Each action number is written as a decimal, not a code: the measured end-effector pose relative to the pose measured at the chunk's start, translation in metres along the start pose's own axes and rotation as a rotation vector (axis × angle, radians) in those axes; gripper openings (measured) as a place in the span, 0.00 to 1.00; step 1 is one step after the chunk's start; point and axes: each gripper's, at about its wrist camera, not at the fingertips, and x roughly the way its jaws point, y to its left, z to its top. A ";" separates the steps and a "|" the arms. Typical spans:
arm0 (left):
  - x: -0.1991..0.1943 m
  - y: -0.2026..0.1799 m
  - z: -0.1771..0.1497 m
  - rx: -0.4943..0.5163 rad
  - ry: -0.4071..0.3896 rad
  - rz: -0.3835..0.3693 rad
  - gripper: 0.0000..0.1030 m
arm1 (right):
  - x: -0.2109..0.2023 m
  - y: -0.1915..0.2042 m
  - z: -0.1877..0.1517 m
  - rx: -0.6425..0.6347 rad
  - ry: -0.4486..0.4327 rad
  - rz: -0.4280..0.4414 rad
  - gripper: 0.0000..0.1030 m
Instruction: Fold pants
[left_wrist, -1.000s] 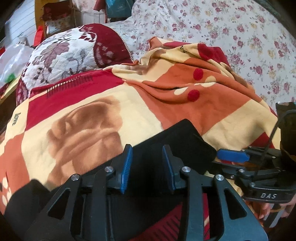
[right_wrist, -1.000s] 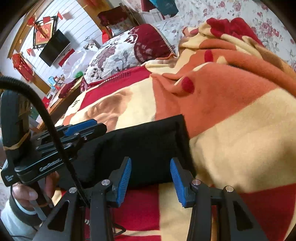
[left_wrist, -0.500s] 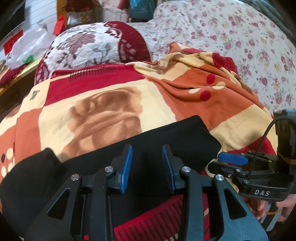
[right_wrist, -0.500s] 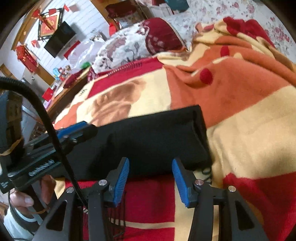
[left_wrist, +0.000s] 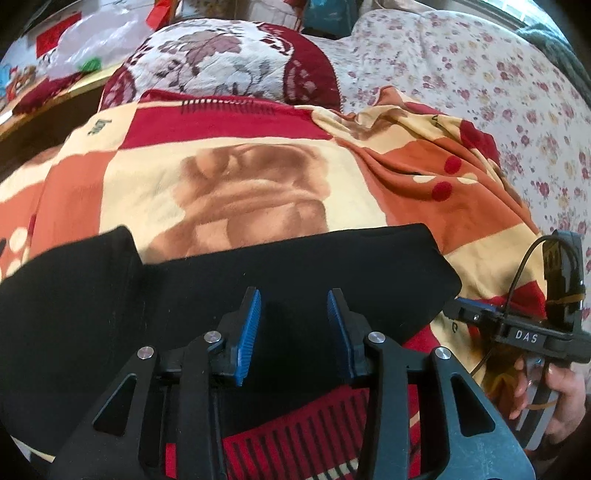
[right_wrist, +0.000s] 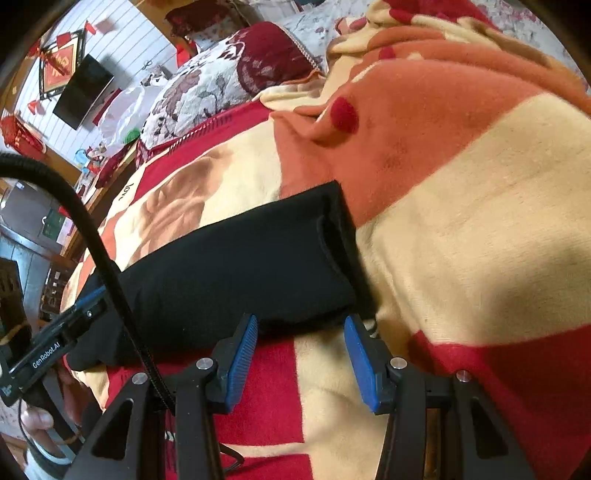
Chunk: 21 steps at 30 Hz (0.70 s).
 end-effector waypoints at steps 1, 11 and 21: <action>0.001 0.000 -0.001 -0.006 0.004 0.002 0.36 | 0.001 0.000 -0.001 -0.001 0.004 0.001 0.46; -0.004 0.004 -0.008 -0.024 -0.002 -0.006 0.36 | 0.001 -0.006 0.008 0.033 -0.013 -0.008 0.46; 0.002 -0.006 -0.008 -0.011 0.005 -0.036 0.36 | 0.012 -0.005 0.010 0.040 0.002 0.016 0.46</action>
